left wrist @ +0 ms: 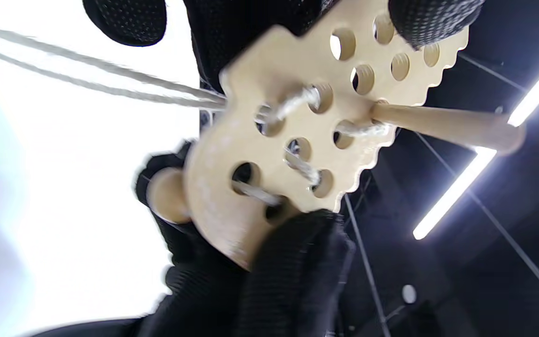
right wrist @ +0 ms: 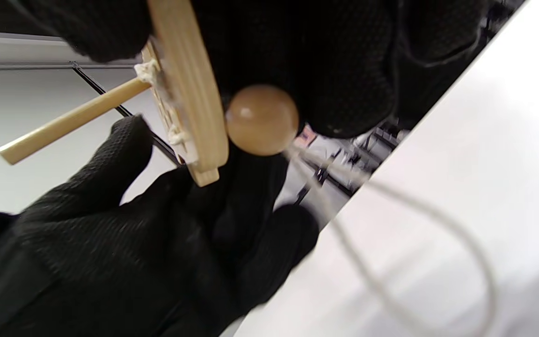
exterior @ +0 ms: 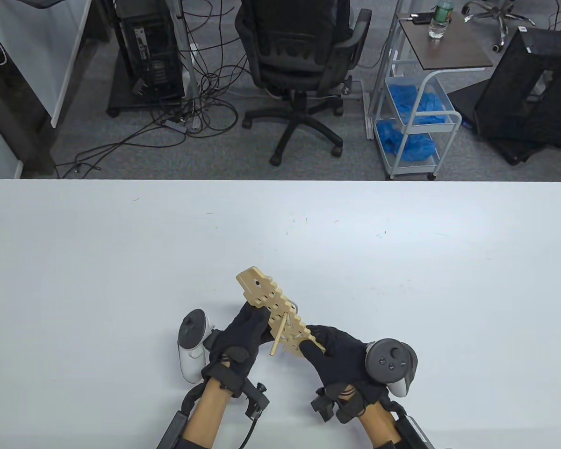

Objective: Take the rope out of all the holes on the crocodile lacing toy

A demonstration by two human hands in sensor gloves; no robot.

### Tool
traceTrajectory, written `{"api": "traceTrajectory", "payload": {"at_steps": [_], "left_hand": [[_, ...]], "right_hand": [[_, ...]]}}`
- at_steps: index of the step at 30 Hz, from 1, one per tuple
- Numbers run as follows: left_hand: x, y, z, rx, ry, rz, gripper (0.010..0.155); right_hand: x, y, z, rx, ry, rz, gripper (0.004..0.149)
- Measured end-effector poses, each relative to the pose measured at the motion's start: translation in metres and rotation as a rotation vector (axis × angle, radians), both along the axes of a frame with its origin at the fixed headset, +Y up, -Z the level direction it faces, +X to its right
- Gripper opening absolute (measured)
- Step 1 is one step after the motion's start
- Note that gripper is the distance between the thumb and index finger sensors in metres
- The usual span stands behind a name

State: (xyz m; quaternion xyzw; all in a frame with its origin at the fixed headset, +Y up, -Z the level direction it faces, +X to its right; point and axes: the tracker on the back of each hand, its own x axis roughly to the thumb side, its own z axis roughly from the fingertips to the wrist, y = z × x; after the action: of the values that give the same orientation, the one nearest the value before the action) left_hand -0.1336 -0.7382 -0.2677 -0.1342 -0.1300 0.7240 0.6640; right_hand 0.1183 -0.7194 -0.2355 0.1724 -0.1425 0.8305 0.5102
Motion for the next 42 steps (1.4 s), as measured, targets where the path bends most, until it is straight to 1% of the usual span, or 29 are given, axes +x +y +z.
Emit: {"api": "traceTrajectory", "payload": {"at_steps": [4,5,7,9,12,14,15,18,20,22,23,26,29,31,34,36,39,42], "left_hand": [[-0.004,0.002,0.003,0.006,0.077,-0.103,0.079],[-0.005,0.006,0.004,0.025,0.115,-0.173,0.079],[-0.007,0.011,0.005,0.045,0.182,-0.294,0.072],[-0.009,0.012,0.006,0.012,0.212,-0.372,0.063],[-0.007,0.008,0.003,-0.001,0.14,-0.368,0.058],[-0.002,0.005,0.002,-0.008,0.061,-0.345,0.059],[-0.001,0.005,0.002,-0.004,0.043,-0.351,0.06],[0.002,0.007,0.002,0.027,0.035,-0.41,0.061],[0.003,0.007,0.002,0.034,0.029,-0.417,0.056],[0.003,0.006,0.001,0.024,0.017,-0.408,0.047],[0.003,0.006,0.001,0.022,0.018,-0.405,0.046],[0.002,0.004,0.001,0.016,0.025,-0.403,0.046],[0.001,0.002,0.0,0.008,0.036,-0.409,0.044],[-0.001,0.002,-0.001,0.012,0.033,-0.404,0.044],[-0.004,0.002,-0.003,0.016,0.026,-0.381,0.043],[-0.006,0.002,-0.004,0.017,0.022,-0.351,0.044],[-0.009,0.001,-0.005,0.022,0.044,-0.324,0.047],[-0.013,-0.002,-0.006,0.016,0.05,-0.224,0.05]], "right_hand": [[0.005,0.007,0.002,0.058,-0.059,0.079,0.046],[0.006,0.009,0.003,0.073,-0.078,0.116,0.046],[0.006,0.012,0.004,0.096,-0.099,0.175,0.046],[0.006,0.014,0.006,0.114,-0.134,0.234,0.046],[0.004,0.014,0.007,0.132,-0.154,0.304,0.045],[0.001,0.015,0.009,0.151,-0.165,0.357,0.045],[-0.001,0.016,0.01,0.159,-0.167,0.375,0.045],[-0.005,0.018,0.012,0.187,-0.187,0.43,0.045],[-0.007,0.018,0.013,0.199,-0.192,0.459,0.045],[-0.008,0.019,0.014,0.206,-0.195,0.478,0.045],[-0.008,0.019,0.014,0.204,-0.196,0.479,0.045],[-0.006,0.017,0.012,0.176,-0.202,0.452,0.045],[-0.001,0.013,0.009,0.12,-0.205,0.384,0.045],[0.007,0.007,0.003,0.033,-0.183,0.249,0.045],[0.017,-0.001,-0.003,-0.059,-0.18,0.089,0.045],[0.024,-0.006,-0.006,-0.105,-0.183,0.013,0.046],[0.031,-0.01,-0.009,-0.145,-0.204,-0.04,0.046],[0.039,-0.014,-0.012,-0.177,-0.236,-0.074,0.046]]}}
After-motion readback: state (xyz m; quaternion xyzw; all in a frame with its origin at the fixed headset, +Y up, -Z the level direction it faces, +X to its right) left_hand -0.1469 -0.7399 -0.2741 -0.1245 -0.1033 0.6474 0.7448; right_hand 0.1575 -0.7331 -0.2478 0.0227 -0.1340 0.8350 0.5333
